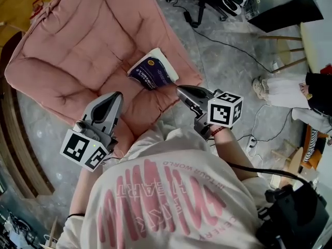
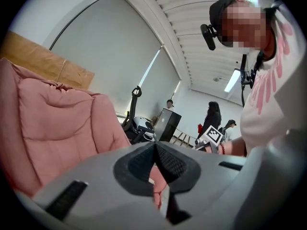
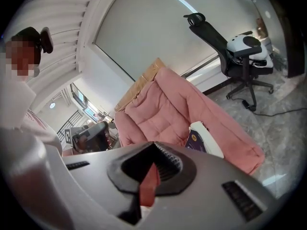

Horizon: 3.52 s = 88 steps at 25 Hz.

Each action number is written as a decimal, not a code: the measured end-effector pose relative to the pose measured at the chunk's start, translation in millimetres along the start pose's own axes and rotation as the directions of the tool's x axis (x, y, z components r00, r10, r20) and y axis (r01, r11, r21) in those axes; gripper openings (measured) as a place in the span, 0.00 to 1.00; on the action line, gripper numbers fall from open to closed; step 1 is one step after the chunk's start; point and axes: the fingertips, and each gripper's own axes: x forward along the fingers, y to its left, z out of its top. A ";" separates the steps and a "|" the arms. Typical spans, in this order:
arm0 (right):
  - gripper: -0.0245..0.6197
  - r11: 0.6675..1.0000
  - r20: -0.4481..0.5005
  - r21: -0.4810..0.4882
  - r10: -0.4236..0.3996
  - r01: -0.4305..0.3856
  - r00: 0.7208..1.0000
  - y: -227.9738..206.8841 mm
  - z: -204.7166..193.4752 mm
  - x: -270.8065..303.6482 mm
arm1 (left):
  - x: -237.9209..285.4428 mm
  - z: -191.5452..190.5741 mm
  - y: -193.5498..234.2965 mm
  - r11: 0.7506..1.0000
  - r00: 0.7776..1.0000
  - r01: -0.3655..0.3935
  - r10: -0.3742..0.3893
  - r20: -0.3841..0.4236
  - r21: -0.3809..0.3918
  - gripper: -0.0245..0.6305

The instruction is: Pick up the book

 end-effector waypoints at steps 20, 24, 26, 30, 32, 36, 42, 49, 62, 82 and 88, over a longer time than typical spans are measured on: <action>0.05 0.982 0.023 -0.051 -0.183 0.184 0.983 -111.6 -52.6 -3.2 | -39.8 9.1 15.4 0.984 0.985 -0.173 0.173 0.007 0.037 0.05; 0.05 0.991 -0.028 -0.011 -0.137 0.137 0.990 -129.6 -63.2 18.5 | -32.6 9.2 16.1 0.979 0.978 -0.206 0.206 -0.031 0.010 0.05; 0.06 0.997 -0.005 0.070 -0.039 0.039 0.999 -127.9 -61.6 31.0 | -28.9 9.4 17.2 0.976 0.975 -0.218 0.217 -0.045 -0.009 0.05; 0.39 0.987 -0.021 0.152 0.057 -0.053 0.998 -128.6 -63.8 50.4 | -24.1 7.1 14.6 0.968 0.964 -0.249 0.249 -0.090 0.011 0.05; 0.44 0.991 -0.054 0.135 0.029 -0.022 0.998 -134.2 -69.6 55.7 | -19.6 7.3 13.0 0.965 0.958 -0.257 0.260 -0.119 0.047 0.05; 0.53 0.994 -0.112 0.032 -0.097 0.101 0.989 -153.3 -77.8 55.8 | -3.9 5.6 8.4 0.968 0.956 -0.234 0.247 -0.161 0.096 0.05; 0.56 0.968 -0.177 -0.014 -0.247 0.249 0.953 -179.4 -86.5 62.0 | 13.2 -1.9 5.0 0.973 0.954 -0.216 0.229 -0.192 0.088 0.05; 0.57 0.939 -0.236 -0.067 -0.343 0.337 0.909 -190.3 -88.9 75.6 | 22.4 -4.3 12.0 0.970 0.948 -0.239 0.245 -0.203 0.051 0.05; 0.57 0.801 -0.196 0.088 -0.569 0.592 0.799 -197.2 -81.9 78.0 | 18.9 -10.9 14.8 0.951 0.931 -0.310 0.304 -0.201 0.004 0.05; 0.57 0.879 -0.318 -0.178 -0.476 0.442 0.820 -191.2 -74.4 99.2 | 18.2 -20.5 13.9 0.941 0.925 -0.337 0.326 -0.194 -0.028 0.05; 0.51 0.894 -0.357 -0.106 -0.442 0.435 0.823 -218.4 -60.6 96.0 | 13.2 -19.8 13.1 0.935 0.920 -0.354 0.340 -0.195 -0.038 0.05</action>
